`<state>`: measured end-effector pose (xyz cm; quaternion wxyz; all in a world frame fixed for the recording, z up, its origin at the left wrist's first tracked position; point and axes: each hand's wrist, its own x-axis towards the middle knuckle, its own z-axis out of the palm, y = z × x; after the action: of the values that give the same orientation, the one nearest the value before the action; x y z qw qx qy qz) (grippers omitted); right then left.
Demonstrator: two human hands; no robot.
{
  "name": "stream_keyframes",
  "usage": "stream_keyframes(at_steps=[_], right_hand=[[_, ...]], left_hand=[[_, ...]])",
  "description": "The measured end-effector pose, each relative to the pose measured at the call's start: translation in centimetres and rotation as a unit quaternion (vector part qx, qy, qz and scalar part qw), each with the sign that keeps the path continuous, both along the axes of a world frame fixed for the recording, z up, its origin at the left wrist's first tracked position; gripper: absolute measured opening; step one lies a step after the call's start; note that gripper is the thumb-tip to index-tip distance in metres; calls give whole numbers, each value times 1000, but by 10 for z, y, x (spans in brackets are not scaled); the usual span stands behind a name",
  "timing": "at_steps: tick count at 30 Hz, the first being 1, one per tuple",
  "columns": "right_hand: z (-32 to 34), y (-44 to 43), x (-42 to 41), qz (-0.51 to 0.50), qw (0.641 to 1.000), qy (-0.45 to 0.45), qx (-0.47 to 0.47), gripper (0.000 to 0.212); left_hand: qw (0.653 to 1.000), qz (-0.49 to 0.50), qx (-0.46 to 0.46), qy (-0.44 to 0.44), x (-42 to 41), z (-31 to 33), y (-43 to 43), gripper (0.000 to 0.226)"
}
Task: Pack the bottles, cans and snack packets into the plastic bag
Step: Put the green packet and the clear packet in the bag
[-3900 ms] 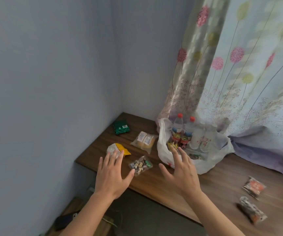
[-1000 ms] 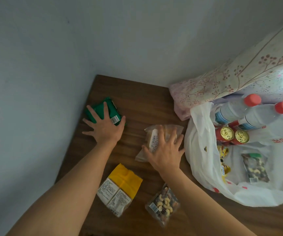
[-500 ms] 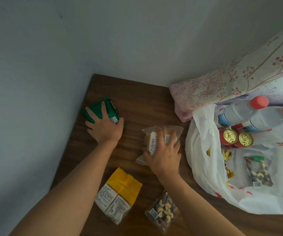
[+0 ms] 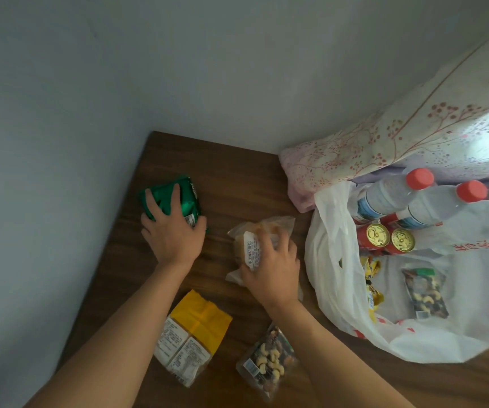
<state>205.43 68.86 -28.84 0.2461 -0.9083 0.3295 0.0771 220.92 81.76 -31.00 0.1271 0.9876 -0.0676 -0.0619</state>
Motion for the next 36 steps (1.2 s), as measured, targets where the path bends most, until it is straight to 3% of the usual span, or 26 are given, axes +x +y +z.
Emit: stream_keyframes(at_steps=[13, 22, 29, 36], right_hand=[[66, -3, 0, -2, 991, -125, 45, 81], [122, 3, -9, -4, 982, -186, 27, 77], [160, -26, -53, -43, 969, -243, 1, 71], [176, -72, -114, -105, 964, -243, -30, 71]], left_hand=[[998, -35, 10, -43, -39, 76, 19, 86], [995, -73, 1, -70, -68, 145, 22, 83], [986, -128, -31, -105, -100, 189, 13, 82], [972, -195, -74, -109, -156, 215, -42, 81]])
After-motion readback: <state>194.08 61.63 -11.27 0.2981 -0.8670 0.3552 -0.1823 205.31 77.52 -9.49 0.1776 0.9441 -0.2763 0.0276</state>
